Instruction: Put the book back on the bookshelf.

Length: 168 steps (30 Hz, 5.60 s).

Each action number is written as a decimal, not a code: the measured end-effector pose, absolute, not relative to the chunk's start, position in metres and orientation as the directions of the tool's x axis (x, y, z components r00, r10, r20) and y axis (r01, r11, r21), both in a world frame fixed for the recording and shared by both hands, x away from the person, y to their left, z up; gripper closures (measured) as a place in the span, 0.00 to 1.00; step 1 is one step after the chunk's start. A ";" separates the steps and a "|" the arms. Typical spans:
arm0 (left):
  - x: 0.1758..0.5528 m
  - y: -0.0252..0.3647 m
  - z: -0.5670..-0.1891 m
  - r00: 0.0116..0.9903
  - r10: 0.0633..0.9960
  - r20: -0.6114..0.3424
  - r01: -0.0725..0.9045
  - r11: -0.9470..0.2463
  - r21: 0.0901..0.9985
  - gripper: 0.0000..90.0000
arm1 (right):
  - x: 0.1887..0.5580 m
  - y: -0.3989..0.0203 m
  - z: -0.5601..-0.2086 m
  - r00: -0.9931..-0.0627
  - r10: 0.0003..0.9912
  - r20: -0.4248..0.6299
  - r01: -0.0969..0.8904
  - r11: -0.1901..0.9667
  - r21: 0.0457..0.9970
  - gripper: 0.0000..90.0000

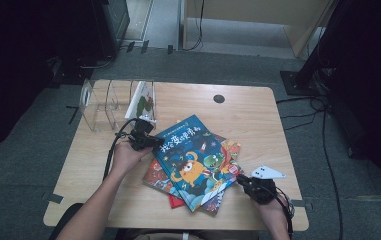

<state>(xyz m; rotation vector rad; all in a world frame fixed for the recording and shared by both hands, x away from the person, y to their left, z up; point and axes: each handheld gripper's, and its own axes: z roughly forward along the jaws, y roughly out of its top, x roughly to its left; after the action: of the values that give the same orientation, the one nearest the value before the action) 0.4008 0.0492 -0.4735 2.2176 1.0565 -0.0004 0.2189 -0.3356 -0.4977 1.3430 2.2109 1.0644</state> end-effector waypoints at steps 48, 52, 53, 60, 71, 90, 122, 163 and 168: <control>0.386 0.056 -0.470 0.616 0.713 -0.334 0.727 -0.350 0.591 0.64 | 0.257 -0.343 -0.499 -0.464 0.882 0.084 0.605 0.247 0.757 0.93; 0.390 0.058 -0.473 0.614 0.721 -0.321 0.724 -0.352 0.593 0.56 | 0.257 -0.343 -0.499 -0.459 0.884 0.082 0.608 0.246 0.755 0.92; 0.391 0.058 -0.473 0.615 0.726 -0.307 0.712 -0.344 0.612 0.52 | 0.257 -0.343 -0.499 -0.454 0.887 0.082 0.608 0.241 0.756 0.90; 0.395 0.060 -0.475 0.608 0.735 -0.300 0.711 -0.336 0.617 0.47 | 0.257 -0.343 -0.499 -0.452 0.888 0.085 0.610 0.238 0.755 0.90; 0.400 0.058 -0.474 0.610 0.755 -0.239 0.694 -0.364 0.621 0.47 | 0.256 -0.342 -0.499 -0.456 0.885 0.092 0.615 0.238 0.751 0.89; 0.406 0.059 -0.474 0.602 0.771 -0.210 0.691 -0.371 0.621 0.47 | 0.254 -0.342 -0.500 -0.461 0.882 0.095 0.618 0.243 0.748 0.88; 0.381 0.047 -0.477 0.599 0.766 -0.234 0.735 -0.409 0.541 0.45 | 0.257 -0.354 -0.499 -0.431 0.894 0.122 0.630 0.202 0.750 0.91; 0.340 0.068 -0.476 0.543 0.764 -0.348 0.790 -0.324 0.520 0.42 | 0.292 -0.358 -0.498 -0.422 0.893 0.156 0.647 0.176 0.742 0.94; 0.341 0.071 -0.478 0.539 0.773 -0.335 0.788 -0.323 0.524 0.40 | 0.295 -0.355 -0.498 -0.424 0.891 0.160 0.650 0.176 0.739 0.94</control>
<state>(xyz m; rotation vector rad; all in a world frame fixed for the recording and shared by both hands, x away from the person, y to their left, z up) 0.3407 0.0709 -0.4776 2.1276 1.2560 -0.0303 0.2946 -0.3549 -0.4975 1.4695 2.1491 1.1021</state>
